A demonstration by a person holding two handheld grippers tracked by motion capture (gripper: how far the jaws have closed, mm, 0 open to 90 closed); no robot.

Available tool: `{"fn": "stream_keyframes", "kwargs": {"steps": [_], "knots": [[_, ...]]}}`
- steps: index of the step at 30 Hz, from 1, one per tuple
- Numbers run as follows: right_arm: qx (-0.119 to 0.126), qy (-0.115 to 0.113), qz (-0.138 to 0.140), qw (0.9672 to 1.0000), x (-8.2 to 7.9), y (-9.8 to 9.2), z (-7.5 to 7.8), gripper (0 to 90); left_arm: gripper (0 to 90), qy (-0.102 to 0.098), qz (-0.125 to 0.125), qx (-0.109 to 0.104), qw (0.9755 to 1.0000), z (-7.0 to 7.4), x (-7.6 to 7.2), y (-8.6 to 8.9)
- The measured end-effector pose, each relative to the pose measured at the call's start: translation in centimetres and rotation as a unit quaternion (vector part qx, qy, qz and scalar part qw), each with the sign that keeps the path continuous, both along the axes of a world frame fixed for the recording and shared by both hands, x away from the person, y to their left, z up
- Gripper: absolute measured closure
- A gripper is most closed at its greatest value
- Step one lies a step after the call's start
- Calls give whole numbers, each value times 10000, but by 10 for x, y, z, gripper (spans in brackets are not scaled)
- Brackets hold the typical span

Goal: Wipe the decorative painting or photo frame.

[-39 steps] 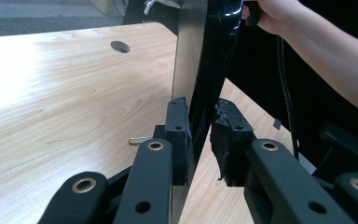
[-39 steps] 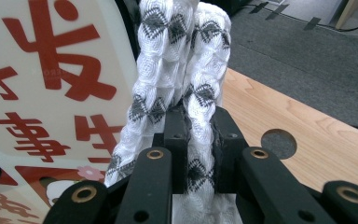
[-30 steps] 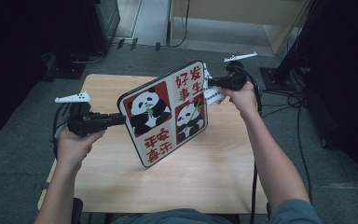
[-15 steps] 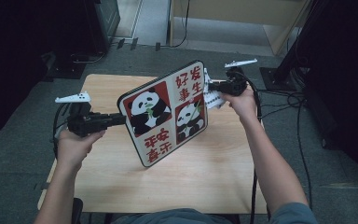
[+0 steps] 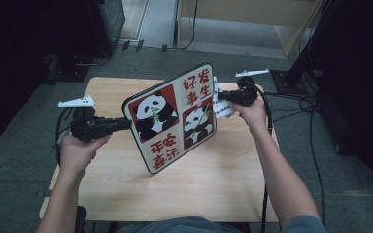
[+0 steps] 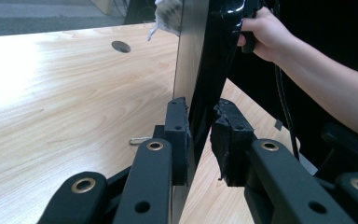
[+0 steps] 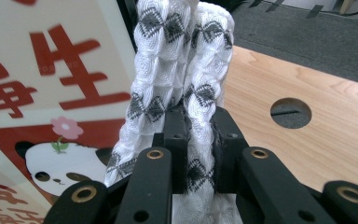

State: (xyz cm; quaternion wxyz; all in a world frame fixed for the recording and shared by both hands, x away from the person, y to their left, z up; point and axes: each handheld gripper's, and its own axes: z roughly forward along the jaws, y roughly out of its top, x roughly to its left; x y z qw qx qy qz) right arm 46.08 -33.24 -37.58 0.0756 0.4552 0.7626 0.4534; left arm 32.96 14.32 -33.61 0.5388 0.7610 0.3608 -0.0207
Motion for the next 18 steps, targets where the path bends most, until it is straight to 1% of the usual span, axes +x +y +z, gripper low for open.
{"fn": "stream_keyframes", "kwargs": {"steps": [1,2,3,5,7,15,16,18], "knots": [[-10,5,-10,10000,-1,0,-2,801,769,-1,5,11,10000,0,0,0],[-67,3,-14,10000,-3,0,-5,802,769,-1,8,16,10000,0,0,0],[-135,-53,-4,9999,-4,0,-8,802,769,-3,9,20,10000,0,0,0],[-228,-41,-17,9997,-7,0,-13,802,770,1,14,13,10000,0,0,0],[-236,-11,-12,9997,-7,0,-16,802,769,-9,5,18,10000,0,0,0],[-100,13,-61,9999,-11,-4,-26,802,770,-9,1,25,10000,0,0,-1],[-86,-10,-58,9999,-11,-4,-27,802,770,-8,-5,35,10000,0,1,-1],[26,34,-78,10000,-11,-5,-32,802,770,-12,-7,36,10000,-1,1,0]]}}
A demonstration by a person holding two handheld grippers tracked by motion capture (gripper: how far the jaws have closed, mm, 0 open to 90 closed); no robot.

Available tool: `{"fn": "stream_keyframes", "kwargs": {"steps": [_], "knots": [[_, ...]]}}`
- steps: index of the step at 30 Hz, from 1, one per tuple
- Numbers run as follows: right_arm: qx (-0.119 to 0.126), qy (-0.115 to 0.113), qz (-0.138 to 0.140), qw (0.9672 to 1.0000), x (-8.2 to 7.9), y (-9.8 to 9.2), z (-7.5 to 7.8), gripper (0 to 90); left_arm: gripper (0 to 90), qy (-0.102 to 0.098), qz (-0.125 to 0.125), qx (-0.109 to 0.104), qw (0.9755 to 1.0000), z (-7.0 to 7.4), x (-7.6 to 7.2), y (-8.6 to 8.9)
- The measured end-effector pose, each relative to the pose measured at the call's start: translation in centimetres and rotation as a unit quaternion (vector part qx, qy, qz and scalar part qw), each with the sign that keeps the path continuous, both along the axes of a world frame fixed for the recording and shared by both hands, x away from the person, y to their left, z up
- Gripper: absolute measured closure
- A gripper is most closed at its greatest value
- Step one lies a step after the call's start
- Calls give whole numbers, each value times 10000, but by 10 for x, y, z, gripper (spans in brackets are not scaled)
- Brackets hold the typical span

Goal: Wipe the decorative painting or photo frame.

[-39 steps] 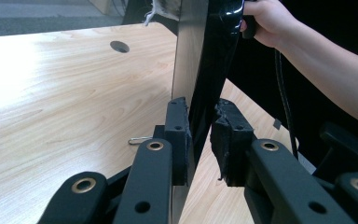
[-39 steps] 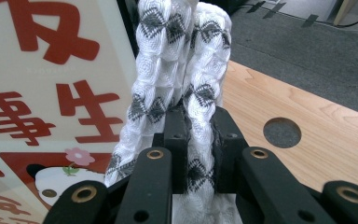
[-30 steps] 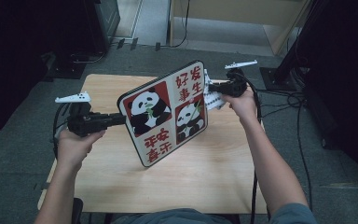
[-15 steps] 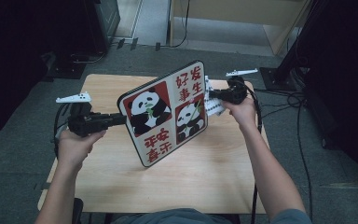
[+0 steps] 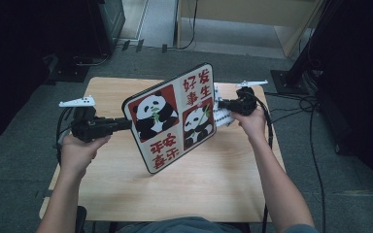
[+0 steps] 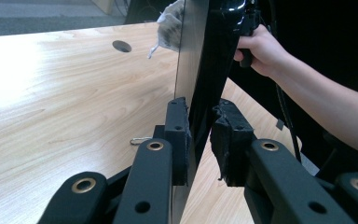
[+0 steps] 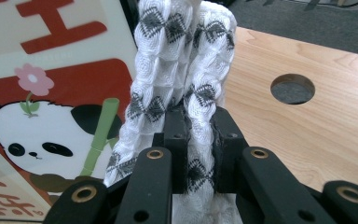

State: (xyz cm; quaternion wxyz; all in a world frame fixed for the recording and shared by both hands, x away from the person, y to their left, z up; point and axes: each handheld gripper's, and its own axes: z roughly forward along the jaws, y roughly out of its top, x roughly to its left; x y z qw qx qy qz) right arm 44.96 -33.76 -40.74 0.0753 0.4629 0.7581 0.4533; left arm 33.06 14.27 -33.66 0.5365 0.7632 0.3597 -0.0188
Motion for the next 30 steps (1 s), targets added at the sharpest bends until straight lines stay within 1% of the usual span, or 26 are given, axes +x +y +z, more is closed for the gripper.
{"fn": "stream_keyframes", "kwargs": {"steps": [1,4,6,9,14,19,21,22,30], "knots": [[53,6,-4,10000,0,-1,-2,802,770,10,5,7,10000,0,0,0],[88,36,-24,10000,-1,-2,-9,802,771,11,14,24,10000,1,0,-1],[56,62,-11,10000,-2,-3,-13,802,771,14,16,22,10000,0,0,-1],[20,163,-16,9999,-2,-3,-18,802,771,6,13,31,10000,0,0,-1],[47,135,-106,9998,-5,-3,-25,802,772,3,-2,37,10000,0,0,-1],[-9,227,-116,9997,-8,-4,-31,801,772,-1,-11,34,10000,0,0,-2],[5,220,-143,9997,-9,-4,-34,801,772,-1,-20,35,10000,0,0,-2],[4,182,-142,9997,-10,-5,-36,801,772,0,-26,35,10000,0,0,-1],[21,336,-224,9992,-12,-6,-47,799,771,17,-37,8,10000,-1,1,-2]]}}
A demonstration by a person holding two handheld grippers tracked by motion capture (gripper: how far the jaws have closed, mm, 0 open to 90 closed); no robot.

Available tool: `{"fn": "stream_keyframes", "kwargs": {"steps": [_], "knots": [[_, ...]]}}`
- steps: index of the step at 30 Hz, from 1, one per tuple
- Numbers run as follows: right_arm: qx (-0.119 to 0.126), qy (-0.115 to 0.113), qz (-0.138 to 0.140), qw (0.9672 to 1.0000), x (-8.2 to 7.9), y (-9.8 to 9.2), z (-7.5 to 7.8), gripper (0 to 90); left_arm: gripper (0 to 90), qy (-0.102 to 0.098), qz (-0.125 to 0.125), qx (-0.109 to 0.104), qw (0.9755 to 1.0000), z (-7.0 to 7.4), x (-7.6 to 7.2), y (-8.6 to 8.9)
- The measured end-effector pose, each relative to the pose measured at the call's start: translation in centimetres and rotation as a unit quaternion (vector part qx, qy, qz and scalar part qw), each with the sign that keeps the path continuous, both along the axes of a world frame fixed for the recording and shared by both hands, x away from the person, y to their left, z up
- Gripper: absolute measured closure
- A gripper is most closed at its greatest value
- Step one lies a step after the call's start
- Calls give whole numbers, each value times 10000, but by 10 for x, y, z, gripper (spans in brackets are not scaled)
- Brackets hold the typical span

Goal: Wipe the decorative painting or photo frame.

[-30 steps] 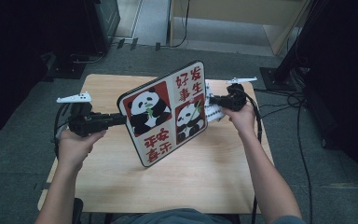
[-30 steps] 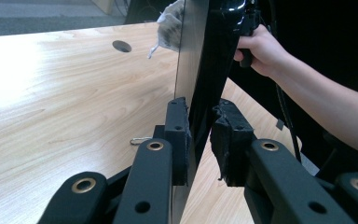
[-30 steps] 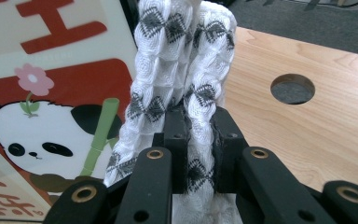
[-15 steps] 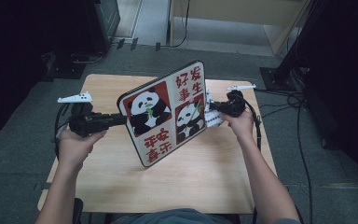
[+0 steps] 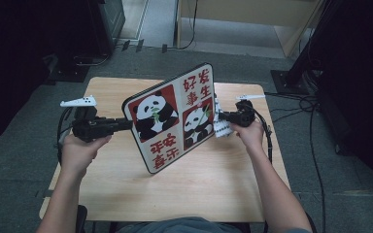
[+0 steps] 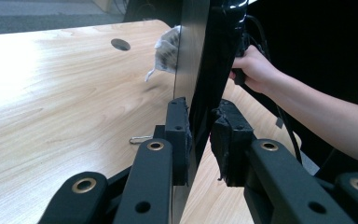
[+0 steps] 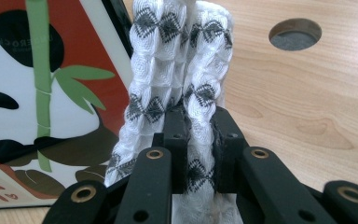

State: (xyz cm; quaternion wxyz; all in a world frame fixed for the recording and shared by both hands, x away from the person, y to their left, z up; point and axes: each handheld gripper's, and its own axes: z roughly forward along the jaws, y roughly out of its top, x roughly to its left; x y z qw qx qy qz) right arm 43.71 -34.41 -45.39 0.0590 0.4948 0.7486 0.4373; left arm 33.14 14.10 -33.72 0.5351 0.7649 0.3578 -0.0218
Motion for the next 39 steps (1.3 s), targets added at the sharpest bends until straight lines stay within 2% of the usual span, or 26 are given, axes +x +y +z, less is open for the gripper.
{"fn": "stream_keyframes", "kwargs": {"steps": [11,15,20,28,32,39], "knots": [[-120,8,-48,9999,-4,0,-11,798,771,7,-14,-6,10000,-1,1,0],[-133,118,-52,9998,-4,-1,-15,797,771,1,-17,-2,10000,-1,1,0],[-135,116,-25,9998,-4,-2,-20,798,770,-4,-12,14,10000,-1,0,0],[-253,233,-28,9994,-2,-4,-27,796,770,1,1,12,10000,-1,0,0],[-182,212,-124,9995,-1,-6,-25,797,770,3,0,11,10000,-1,0,0],[-244,105,-174,9995,0,-14,-14,797,770,5,16,27,10000,-1,-1,0]]}}
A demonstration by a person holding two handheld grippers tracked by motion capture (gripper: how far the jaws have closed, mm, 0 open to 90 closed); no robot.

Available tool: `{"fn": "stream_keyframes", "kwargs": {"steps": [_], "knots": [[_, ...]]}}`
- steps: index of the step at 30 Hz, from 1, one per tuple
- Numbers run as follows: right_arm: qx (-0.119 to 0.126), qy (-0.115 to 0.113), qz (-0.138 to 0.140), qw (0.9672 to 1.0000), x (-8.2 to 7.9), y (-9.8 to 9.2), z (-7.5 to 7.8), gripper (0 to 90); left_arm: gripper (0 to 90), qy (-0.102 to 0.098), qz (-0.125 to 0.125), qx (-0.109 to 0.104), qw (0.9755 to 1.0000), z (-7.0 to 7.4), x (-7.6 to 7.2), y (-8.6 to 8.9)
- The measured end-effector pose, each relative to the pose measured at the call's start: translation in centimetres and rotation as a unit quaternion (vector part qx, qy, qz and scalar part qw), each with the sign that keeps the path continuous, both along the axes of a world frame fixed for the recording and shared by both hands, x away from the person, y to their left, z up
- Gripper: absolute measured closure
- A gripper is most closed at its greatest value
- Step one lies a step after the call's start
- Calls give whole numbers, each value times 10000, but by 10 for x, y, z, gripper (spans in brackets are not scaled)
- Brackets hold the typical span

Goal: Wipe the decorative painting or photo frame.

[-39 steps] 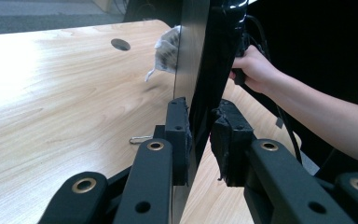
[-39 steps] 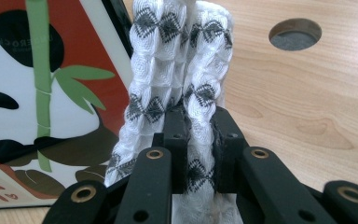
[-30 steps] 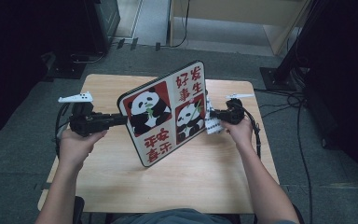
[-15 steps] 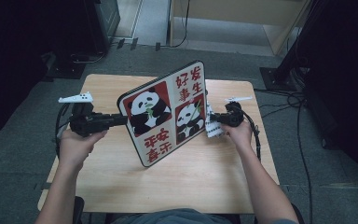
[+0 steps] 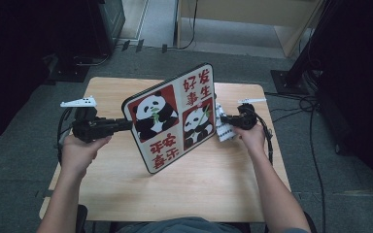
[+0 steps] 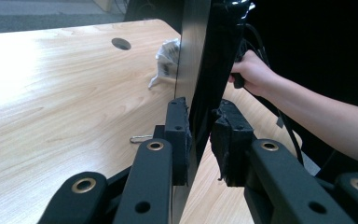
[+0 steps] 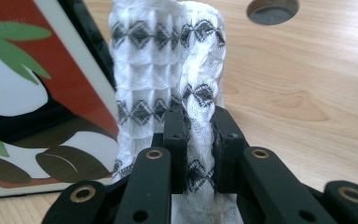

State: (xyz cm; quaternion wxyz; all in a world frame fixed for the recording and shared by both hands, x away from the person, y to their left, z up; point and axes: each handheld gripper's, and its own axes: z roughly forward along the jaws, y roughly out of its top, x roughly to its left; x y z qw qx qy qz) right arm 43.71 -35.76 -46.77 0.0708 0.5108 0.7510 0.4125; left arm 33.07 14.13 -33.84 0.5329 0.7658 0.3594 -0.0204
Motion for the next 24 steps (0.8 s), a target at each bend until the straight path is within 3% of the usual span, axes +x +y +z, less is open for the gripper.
{"fn": "stream_keyframes", "kwargs": {"steps": [4,16,24], "knots": [[108,-20,-153,9998,0,-13,5,797,770,4,1,6,10000,0,0,0],[-82,-98,-494,9987,0,-35,10,794,769,3,12,24,10000,0,0,0],[-171,76,-765,9969,1,-51,3,788,769,5,8,31,10000,0,0,0]]}}
